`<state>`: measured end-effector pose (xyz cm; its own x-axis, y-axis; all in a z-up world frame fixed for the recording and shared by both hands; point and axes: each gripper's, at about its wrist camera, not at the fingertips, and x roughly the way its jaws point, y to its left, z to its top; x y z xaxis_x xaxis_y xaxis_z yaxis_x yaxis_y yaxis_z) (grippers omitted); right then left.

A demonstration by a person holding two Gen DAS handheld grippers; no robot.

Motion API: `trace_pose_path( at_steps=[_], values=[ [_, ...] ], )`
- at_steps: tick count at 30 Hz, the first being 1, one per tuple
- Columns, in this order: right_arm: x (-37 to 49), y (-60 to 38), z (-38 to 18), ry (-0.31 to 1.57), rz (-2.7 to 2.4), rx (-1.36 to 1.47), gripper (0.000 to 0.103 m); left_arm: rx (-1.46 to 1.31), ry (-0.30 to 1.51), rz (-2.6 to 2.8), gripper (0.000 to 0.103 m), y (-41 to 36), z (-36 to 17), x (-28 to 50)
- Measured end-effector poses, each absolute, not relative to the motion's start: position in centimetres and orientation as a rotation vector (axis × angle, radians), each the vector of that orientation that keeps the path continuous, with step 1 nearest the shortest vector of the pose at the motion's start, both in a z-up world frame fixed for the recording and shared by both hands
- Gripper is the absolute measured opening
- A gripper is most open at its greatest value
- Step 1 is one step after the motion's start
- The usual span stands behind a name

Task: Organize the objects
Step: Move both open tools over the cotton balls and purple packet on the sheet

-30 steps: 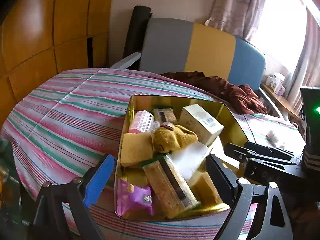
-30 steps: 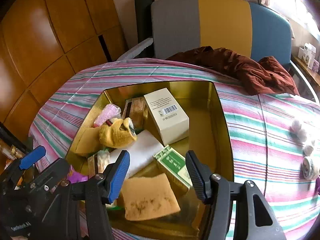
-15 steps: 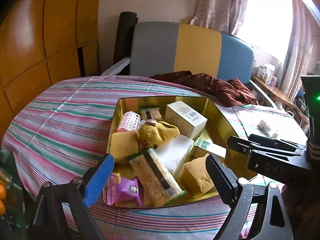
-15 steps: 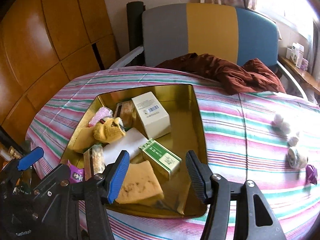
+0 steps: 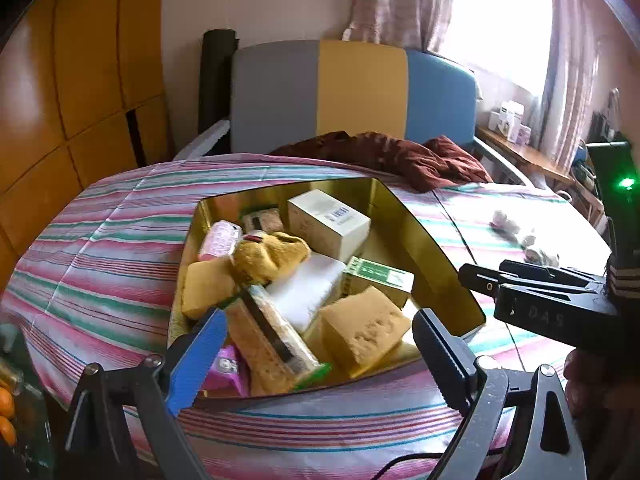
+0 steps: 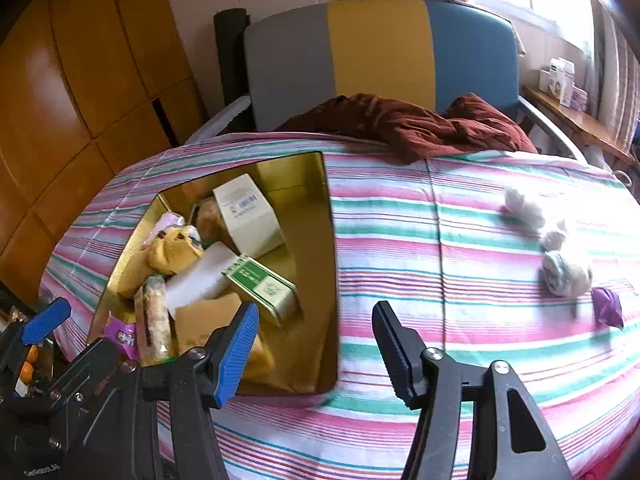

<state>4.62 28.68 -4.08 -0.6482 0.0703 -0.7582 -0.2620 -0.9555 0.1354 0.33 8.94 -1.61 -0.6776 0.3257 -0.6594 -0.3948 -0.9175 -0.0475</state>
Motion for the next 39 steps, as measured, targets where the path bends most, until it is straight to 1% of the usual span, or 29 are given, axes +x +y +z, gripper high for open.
trace_pose_path(
  at_steps=[4, 7, 21, 25, 28, 33, 35, 39],
  values=[
    [5.3, 29.6, -4.4, 0.342, 2.644, -1.213, 0.061, -0.978, 0.173, 2.542, 0.094, 9.8, -1.7, 0.7],
    [5.9, 30.7, -4.5, 0.344, 2.612, -1.209, 0.067, -0.974, 0.198, 2.526, 0.094, 10.4, -1.7, 1.0],
    [7.8, 37.2, -3.4, 0.366, 2.47, -1.202, 0.067, -0.927, 0.292, 2.433, 0.095, 14.5, -1.3, 1.5],
    [8.0, 39.6, -2.1, 0.337, 2.449, -1.173, 0.067, -0.916, 0.315, 2.408, 0.095, 15.8, -1.3, 1.6],
    [8.2, 41.8, -1.1, 0.278, 2.44, -1.123, 0.067, -0.908, 0.332, 2.389, 0.095, 16.7, -1.3, 1.6],
    [8.6, 45.9, -1.1, 0.207, 2.404, -1.054, 0.067, -0.893, 0.359, 2.367, 0.095, 18.4, -1.1, 1.6],
    [9.2, 47.8, -1.7, 0.245, 2.369, -1.027, 0.067, -0.891, 0.369, 2.359, 0.095, 19.2, -1.0, 1.5],
    [10.4, 51.3, -3.7, 0.424, 2.257, -1.033, 0.067, -0.881, 0.394, 2.341, 0.095, 20.8, -1.0, 1.2]
  ],
)
